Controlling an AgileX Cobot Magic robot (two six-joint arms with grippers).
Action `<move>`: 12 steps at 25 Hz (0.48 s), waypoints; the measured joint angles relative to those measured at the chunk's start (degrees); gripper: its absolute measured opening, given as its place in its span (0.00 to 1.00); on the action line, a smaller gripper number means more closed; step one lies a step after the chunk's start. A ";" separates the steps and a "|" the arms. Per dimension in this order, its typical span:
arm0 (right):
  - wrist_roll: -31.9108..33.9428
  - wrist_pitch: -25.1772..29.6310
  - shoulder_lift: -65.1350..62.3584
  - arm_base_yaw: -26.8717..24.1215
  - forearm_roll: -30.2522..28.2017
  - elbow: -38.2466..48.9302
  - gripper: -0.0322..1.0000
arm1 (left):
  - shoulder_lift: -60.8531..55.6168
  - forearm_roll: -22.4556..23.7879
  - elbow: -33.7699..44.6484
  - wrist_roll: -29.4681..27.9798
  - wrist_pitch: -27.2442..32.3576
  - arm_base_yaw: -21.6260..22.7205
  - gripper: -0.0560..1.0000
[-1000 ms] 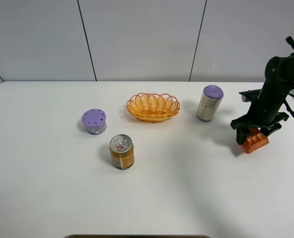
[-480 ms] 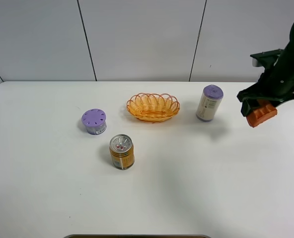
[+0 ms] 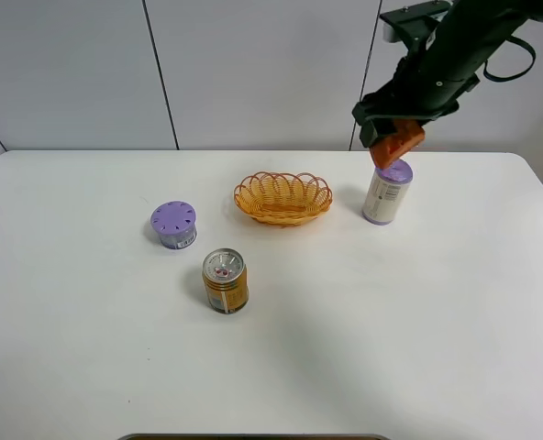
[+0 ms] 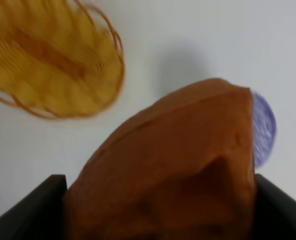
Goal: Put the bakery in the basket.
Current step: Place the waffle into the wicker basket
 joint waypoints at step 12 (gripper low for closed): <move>1.01 -14.69 12.70 7.51 3.91 -1.44 0.68 | 0.00 0.00 0.00 0.00 0.00 0.00 0.99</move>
